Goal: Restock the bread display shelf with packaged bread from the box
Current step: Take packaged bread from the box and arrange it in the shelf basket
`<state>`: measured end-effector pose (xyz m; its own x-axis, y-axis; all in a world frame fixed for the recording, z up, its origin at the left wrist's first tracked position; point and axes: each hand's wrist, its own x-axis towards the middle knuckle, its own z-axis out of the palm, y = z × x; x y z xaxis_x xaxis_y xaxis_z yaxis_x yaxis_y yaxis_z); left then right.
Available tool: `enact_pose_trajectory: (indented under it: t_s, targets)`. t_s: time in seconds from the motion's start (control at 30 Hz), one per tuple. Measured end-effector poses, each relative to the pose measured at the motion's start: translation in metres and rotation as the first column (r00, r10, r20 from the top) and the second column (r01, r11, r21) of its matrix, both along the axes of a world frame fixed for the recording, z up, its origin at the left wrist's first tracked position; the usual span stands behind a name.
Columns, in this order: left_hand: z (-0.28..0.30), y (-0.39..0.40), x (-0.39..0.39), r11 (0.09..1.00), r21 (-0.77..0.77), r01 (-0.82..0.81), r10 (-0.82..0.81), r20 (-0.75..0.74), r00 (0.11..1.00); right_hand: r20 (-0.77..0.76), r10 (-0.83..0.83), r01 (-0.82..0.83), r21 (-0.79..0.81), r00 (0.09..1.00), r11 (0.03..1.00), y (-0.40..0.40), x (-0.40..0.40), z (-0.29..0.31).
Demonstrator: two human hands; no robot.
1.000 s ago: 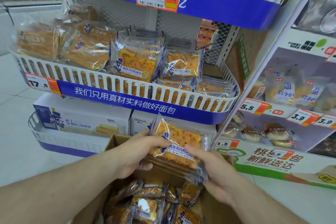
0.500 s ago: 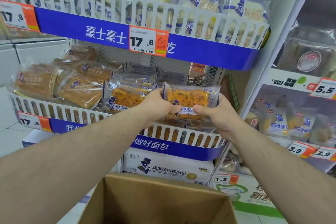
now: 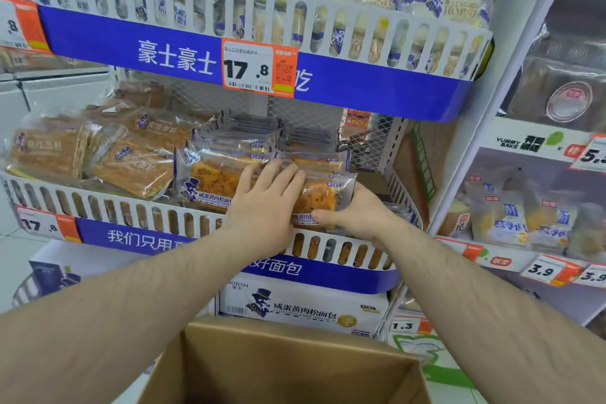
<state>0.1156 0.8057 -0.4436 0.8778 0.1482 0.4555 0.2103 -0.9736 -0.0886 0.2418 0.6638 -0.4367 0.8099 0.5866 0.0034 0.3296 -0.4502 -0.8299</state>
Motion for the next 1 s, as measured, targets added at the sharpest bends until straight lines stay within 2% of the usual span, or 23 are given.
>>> enact_pose_trajectory:
  t_s: [0.13,0.23,0.3,0.43,0.6,0.77,0.9,1.0]
  targets:
    - [0.005,0.009,0.002,0.999,-0.007,0.033,-0.034,-0.03,0.999,0.078,-0.143,0.136,0.093,0.987,0.986,-0.006,-0.014,-0.005]
    - [0.011,0.013,0.006,0.998,0.022,0.063,-0.06,-0.111,0.992,0.14,-0.13,0.133,-0.01,0.982,0.991,-0.002,-0.019,-0.01]
    - [0.016,0.015,0.008,0.997,0.022,0.075,-0.072,-0.12,0.99,0.106,-0.119,0.126,-0.054,0.987,0.991,0.0,-0.018,-0.007]
    - [0.017,0.017,0.003,0.996,0.01,0.085,-0.084,-0.105,0.991,0.089,-0.107,0.111,-0.042,0.99,0.993,-0.009,-0.018,-0.006]
    - [0.006,0.02,-0.005,0.997,-0.034,0.065,-0.064,0.027,0.998,0.146,-0.193,0.197,-0.017,0.97,0.98,-0.025,-0.029,-0.008]
    - [0.006,0.018,-0.003,0.999,-0.026,0.022,-0.024,-0.075,0.997,0.268,-0.155,0.173,-0.046,0.951,0.984,-0.025,-0.045,-0.011]
    - [0.016,0.013,-0.002,0.999,-0.032,0.045,-0.046,-0.05,0.998,0.23,-0.171,0.157,0.079,0.958,0.984,-0.023,-0.048,-0.003]
    - [0.025,0.012,0.004,0.998,-0.004,0.059,-0.059,-0.062,0.996,0.391,-0.246,0.218,0.114,0.887,0.969,-0.018,-0.036,0.021]
